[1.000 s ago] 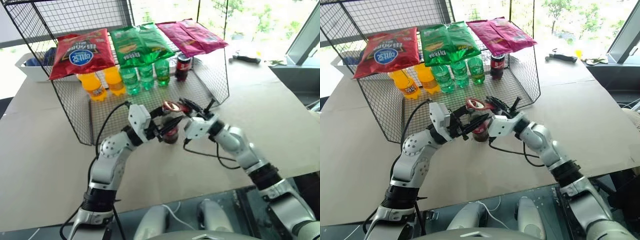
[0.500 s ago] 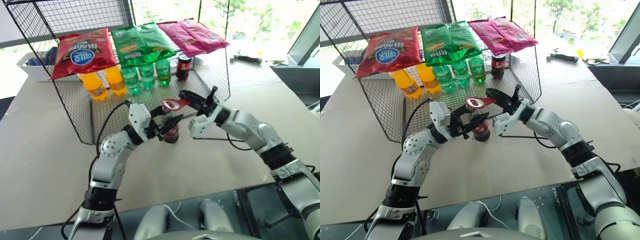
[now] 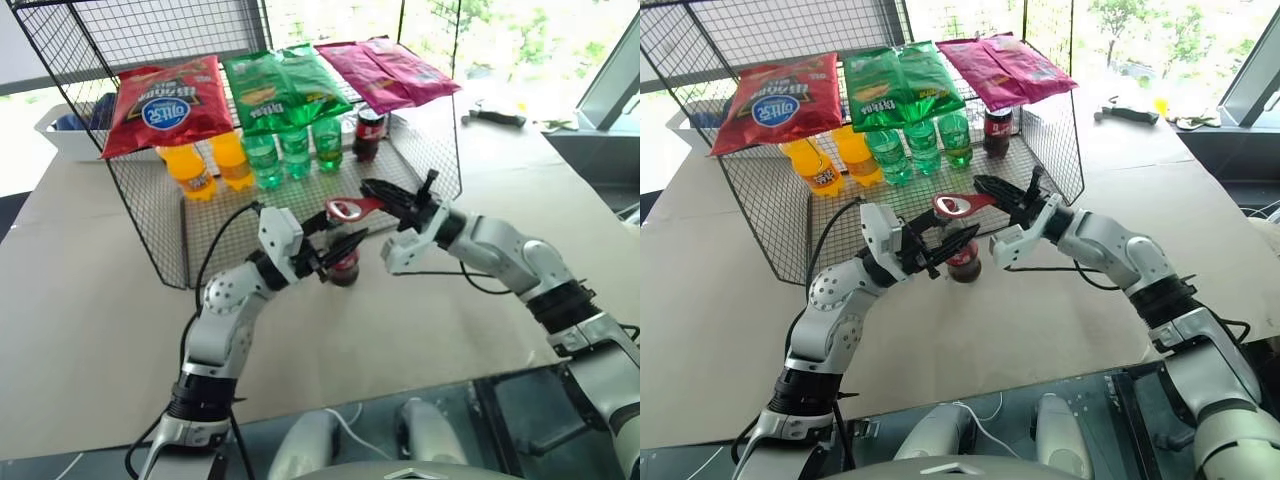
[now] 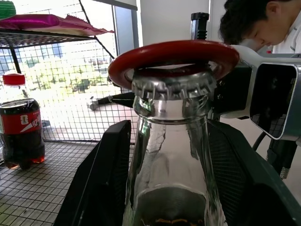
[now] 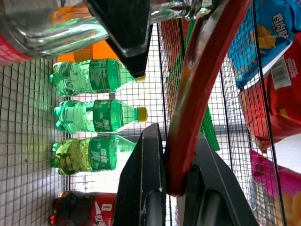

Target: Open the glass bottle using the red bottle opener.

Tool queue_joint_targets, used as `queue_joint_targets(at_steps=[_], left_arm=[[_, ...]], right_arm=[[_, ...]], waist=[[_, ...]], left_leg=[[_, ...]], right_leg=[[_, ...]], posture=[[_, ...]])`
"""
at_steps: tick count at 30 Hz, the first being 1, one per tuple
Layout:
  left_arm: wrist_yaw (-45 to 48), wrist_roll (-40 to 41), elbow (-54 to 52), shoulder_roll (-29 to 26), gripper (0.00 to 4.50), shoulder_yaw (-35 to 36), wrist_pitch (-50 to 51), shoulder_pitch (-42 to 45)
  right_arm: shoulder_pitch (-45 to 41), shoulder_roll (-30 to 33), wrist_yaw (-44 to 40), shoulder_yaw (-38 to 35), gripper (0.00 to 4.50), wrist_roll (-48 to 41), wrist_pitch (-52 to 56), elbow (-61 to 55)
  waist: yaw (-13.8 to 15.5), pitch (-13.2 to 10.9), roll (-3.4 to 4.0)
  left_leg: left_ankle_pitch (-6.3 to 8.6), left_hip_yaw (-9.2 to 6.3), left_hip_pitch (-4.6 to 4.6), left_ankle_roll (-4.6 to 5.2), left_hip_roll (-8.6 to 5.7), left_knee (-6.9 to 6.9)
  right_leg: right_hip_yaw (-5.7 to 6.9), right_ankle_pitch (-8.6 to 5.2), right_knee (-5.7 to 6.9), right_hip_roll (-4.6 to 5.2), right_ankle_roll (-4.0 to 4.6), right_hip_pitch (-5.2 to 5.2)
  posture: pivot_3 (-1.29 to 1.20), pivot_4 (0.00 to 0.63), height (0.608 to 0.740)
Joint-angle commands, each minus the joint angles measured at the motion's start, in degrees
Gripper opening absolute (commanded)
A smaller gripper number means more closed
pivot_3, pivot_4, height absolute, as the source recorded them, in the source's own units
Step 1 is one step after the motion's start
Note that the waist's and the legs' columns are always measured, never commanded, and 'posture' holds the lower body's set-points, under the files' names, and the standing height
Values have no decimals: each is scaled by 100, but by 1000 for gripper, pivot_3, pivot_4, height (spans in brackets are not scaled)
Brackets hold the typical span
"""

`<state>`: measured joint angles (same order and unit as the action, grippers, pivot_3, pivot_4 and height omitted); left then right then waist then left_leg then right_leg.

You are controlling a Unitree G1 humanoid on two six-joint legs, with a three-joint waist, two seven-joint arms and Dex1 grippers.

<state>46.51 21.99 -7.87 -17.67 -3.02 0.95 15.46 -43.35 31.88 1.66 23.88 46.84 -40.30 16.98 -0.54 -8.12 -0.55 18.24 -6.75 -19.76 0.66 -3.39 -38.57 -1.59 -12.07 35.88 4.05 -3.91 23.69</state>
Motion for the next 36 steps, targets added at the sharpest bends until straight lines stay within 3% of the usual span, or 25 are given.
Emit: queue_joint_targets(at_steps=[1, 19, 26, 36], left_arm=[[-18, -78, 87, -29, 1884, -103, 124, -78], [-95, -22, 67, 15, 1843, -130, 184, -115], [-108, 11, 49, 1, 1510, -144, 216, -116], [-139, 28, 23, -11, 1460, -150, 242, -126]], right_arm=[[-396, 237, 206, -280, 0, 108, -47, 14], [-1118, 510, 821, -328, 0, 558, -539, 470], [-1249, 508, 903, -417, 0, 452, -807, 466], [-1186, 378, 814, -538, 0, -6, -744, 627]], waist=[[2, -3, 2], [18, -12, 1], [-23, -14, -2], [-33, -16, -2]], left_leg=[[0, 0, -1, 0, 0, 0], [0, -3, -8, 0, -3, 0], [0, 0, -9, 0, -2, 13], [0, 12, -13, 0, 5, 27]], right_leg=[[0, 0, 0, 0, 0, 0], [0, 0, -3, 1, 0, 4], [-2, -1, -10, 1, 1, 10], [-7, -1, -22, -2, 2, 22]], posture=[[0, 150, 740], [0, 150, 740], [0, 150, 740], [0, 150, 740]])
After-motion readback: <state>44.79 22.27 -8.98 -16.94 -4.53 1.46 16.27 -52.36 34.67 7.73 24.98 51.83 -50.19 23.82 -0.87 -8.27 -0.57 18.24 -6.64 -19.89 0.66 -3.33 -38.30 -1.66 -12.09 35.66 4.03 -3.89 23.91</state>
